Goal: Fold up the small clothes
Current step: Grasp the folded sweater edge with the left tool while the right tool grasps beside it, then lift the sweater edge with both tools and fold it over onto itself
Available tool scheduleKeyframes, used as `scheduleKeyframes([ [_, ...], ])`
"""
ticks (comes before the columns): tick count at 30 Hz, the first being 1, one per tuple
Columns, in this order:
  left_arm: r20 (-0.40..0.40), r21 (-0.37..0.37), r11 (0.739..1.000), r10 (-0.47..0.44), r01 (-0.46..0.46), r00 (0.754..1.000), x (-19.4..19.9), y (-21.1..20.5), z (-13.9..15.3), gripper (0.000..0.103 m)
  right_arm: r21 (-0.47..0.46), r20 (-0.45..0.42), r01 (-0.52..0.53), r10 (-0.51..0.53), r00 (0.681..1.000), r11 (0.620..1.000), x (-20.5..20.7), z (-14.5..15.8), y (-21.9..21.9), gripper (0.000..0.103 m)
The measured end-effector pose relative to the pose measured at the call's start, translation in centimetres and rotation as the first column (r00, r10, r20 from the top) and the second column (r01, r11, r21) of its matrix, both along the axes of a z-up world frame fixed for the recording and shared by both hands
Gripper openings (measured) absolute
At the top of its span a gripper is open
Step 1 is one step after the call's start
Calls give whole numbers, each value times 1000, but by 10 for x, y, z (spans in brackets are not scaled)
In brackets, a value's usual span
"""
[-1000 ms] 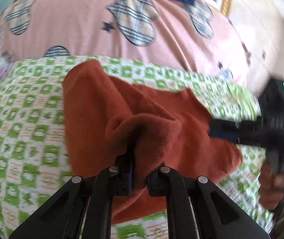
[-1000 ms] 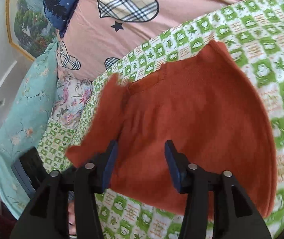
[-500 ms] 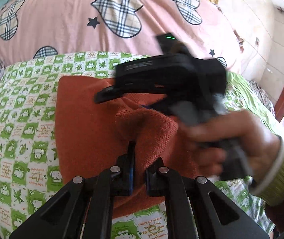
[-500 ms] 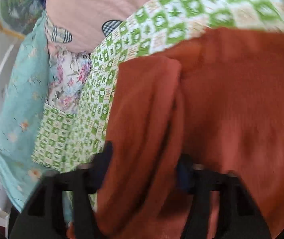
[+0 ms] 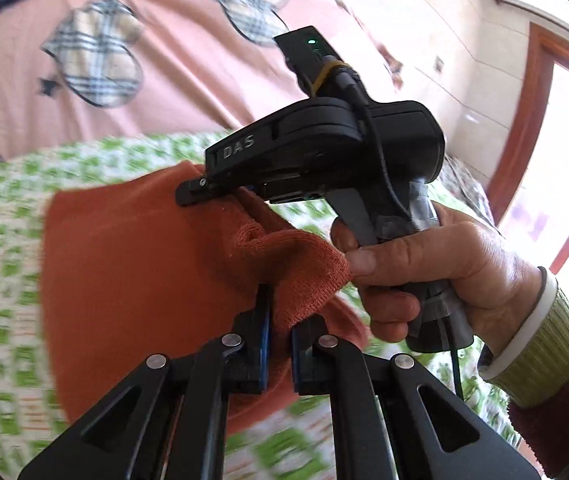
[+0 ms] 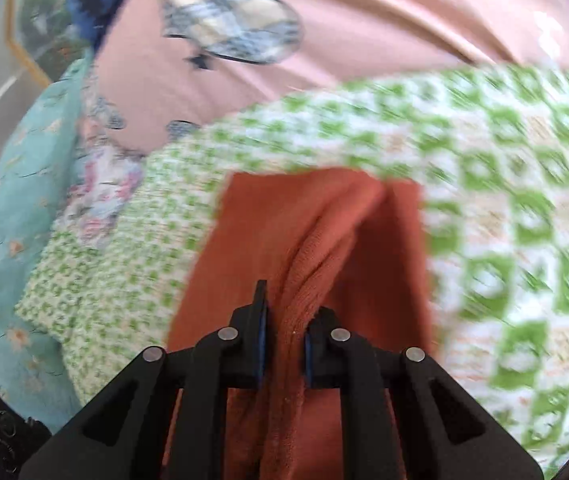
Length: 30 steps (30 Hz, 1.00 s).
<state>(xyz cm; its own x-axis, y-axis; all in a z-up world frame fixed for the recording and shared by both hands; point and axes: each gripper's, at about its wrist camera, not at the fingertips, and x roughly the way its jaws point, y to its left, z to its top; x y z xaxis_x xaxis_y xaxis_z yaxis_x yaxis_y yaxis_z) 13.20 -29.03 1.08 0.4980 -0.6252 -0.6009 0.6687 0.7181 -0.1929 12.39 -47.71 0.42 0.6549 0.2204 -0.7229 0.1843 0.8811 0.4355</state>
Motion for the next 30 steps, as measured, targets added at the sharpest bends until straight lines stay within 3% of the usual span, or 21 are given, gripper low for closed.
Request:
scheduleKeyframes([
  [4,-61,51,998,-18,22,998,4,-28,-28,7,2,-37,27,-27,999,1000,-8,-23,-17,15],
  [11,-122,67,997,-37,45,992,16,-32,-50,7,5,-52,53,-52,997,999,-12,-36,-20,15],
  [17,-119,90,994,-43,54,992,15,-38,-55,12,4,-39,92,-91,995,996,-21,-38,-20,15],
  [21,-162,80,995,-54,67,985,24,-27,-55,16,-2,-38,125,-125,991,992,-27,-37,-21,15],
  [26,-190,32,999,-3,9,982,13,25,-39,54,-76,-45,113,-116,992,991,-34,-33,-13,16],
  [30,-182,-1,995,101,-103,978,20,82,-25,76,-97,-7,169,-171,985,981,-51,-18,-15,29],
])
